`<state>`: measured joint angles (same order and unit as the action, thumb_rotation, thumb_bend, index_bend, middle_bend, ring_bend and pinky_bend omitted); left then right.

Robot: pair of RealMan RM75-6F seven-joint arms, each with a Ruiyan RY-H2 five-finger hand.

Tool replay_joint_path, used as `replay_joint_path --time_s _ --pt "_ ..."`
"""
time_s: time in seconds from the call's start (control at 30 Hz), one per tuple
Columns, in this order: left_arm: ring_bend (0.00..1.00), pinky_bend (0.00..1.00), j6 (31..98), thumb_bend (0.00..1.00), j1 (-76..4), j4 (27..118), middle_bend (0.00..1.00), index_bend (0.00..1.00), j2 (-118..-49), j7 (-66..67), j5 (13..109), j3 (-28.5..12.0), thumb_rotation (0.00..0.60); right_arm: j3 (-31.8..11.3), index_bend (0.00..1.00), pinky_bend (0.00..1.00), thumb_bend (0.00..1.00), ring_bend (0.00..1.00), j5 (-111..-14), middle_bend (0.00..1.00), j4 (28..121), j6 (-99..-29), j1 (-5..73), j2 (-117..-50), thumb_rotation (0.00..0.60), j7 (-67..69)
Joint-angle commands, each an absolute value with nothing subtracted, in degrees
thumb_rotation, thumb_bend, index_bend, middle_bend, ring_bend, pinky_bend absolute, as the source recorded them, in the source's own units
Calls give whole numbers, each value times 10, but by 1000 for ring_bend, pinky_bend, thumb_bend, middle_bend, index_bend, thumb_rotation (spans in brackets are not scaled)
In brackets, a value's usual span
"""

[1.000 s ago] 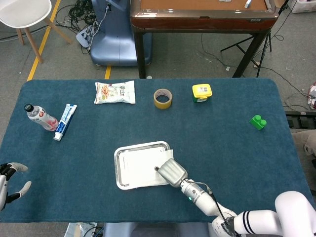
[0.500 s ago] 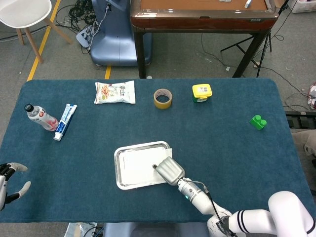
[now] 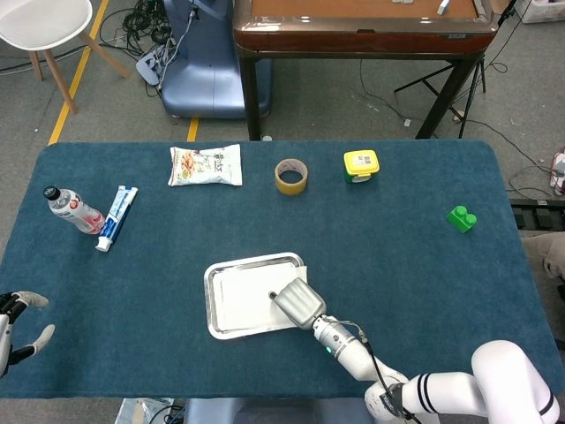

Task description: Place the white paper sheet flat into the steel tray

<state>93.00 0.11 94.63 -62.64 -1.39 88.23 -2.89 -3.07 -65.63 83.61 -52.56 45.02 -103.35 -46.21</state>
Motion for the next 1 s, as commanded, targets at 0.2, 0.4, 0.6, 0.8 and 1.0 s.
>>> replay_joint_path --time_s 0.2,0.4,0.6,0.8,1.0 --pt "310 459 935 228 3 948 409 427 -625 -16 886 -29 600 -34 356 1000 1000 1000 -645 1000 820 -521 458 -1048 600 -467" --pt "310 459 937 228 4 948 409 427 -623 -20 887 -28 600 -36 356 1000 1000 1000 -647 1000 809 -523 462 -1061 600 -462" --pt "310 459 938 228 5 948 409 427 -623 -21 887 -29 600 -36 356 1000 1000 1000 -653 1000 796 -524 465 -1070 600 -454" --pt "310 459 941 228 6 948 409 417 -622 -22 886 -30 600 -37 356 1000 1000 1000 -665 1000 782 -526 466 -1078 600 -439" --pt "310 459 947 228 9 947 409 379 -619 -26 883 -33 600 -41 356 1000 1000 1000 -676 1000 768 -525 470 -1086 600 -425"
